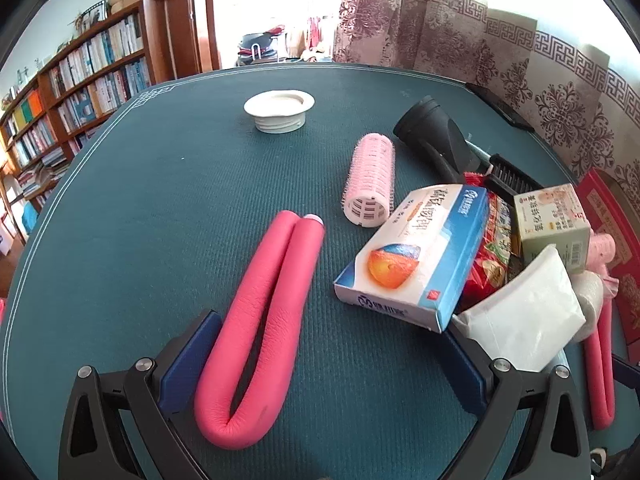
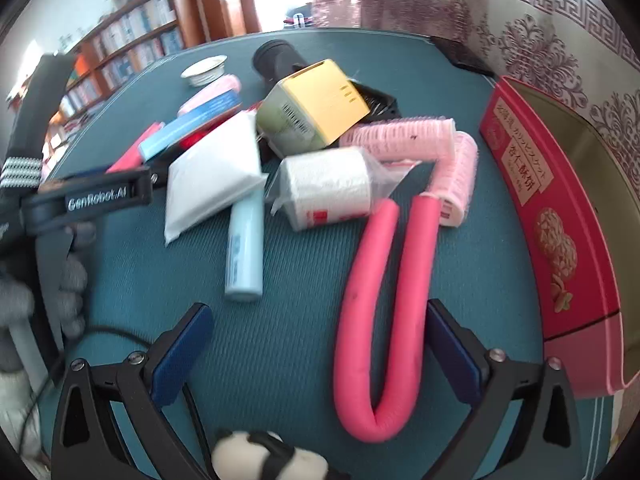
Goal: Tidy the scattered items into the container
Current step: 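Move the left gripper toward the white tissue pack while the right gripper approaches the panda toy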
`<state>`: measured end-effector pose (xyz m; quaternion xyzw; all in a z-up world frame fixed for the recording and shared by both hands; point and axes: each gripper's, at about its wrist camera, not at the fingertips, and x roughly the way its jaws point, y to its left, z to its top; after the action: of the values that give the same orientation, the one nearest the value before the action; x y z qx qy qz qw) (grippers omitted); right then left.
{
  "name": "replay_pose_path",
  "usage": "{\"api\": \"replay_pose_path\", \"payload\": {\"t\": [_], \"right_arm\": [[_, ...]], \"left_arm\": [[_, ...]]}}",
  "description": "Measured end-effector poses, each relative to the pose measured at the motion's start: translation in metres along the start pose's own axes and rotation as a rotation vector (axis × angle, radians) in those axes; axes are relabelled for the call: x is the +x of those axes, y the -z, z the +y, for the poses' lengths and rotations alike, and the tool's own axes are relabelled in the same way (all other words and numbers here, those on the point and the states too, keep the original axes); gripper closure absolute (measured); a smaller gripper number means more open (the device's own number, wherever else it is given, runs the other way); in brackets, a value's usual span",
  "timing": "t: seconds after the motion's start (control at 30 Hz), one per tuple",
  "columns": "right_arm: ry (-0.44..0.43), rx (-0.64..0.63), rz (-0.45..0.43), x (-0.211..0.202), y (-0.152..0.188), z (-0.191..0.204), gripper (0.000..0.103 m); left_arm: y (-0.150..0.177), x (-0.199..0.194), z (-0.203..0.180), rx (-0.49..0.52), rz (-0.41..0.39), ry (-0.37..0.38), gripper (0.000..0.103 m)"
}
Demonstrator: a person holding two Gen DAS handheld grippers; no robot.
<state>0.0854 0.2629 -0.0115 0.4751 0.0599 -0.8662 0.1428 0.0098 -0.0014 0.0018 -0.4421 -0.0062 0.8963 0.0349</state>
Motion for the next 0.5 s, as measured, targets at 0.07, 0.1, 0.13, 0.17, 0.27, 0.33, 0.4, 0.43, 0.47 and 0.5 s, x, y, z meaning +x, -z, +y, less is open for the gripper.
{"api": "replay_pose_path", "payload": {"t": [0.07,0.1,0.13,0.17,0.27,0.33,0.4,0.43,0.47,0.5], "right_arm": [[0.014,-0.038,0.005,-0.004,0.009,0.005,0.0],[0.01,-0.037,0.006,-0.006,0.012,0.005,0.0],[0.005,-0.033,0.006,-0.008,0.015,0.004,0.0],[0.001,-0.032,0.006,-0.01,0.016,0.004,0.0],[-0.008,-0.013,-0.009,-0.013,0.019,0.002,0.0],[-0.027,0.006,-0.013,-0.017,0.019,0.0,0.0],[-0.065,0.038,-0.02,-0.021,0.024,-0.004,0.0],[-0.078,0.048,-0.022,-0.023,0.025,-0.006,0.0],[-0.093,0.059,-0.026,-0.026,0.028,-0.008,0.0],[-0.101,0.066,-0.029,-0.028,0.031,-0.009,0.0]], "left_arm": [[0.005,-0.004,-0.001,0.027,0.004,0.017,0.0],[0.007,-0.006,-0.002,0.04,0.005,0.024,0.0],[0.009,-0.007,-0.002,0.051,0.005,0.028,0.0],[0.011,-0.009,-0.003,0.062,0.004,0.028,0.0],[0.014,-0.012,-0.004,0.082,0.008,0.028,0.0],[0.016,-0.013,-0.006,0.09,0.011,0.03,0.0],[0.016,-0.014,-0.006,0.093,0.015,0.029,0.0],[0.017,-0.014,-0.007,0.094,0.016,0.028,0.0],[0.017,-0.014,-0.007,0.095,0.016,0.027,0.0],[0.018,-0.014,-0.007,0.095,0.017,0.026,0.0]]}}
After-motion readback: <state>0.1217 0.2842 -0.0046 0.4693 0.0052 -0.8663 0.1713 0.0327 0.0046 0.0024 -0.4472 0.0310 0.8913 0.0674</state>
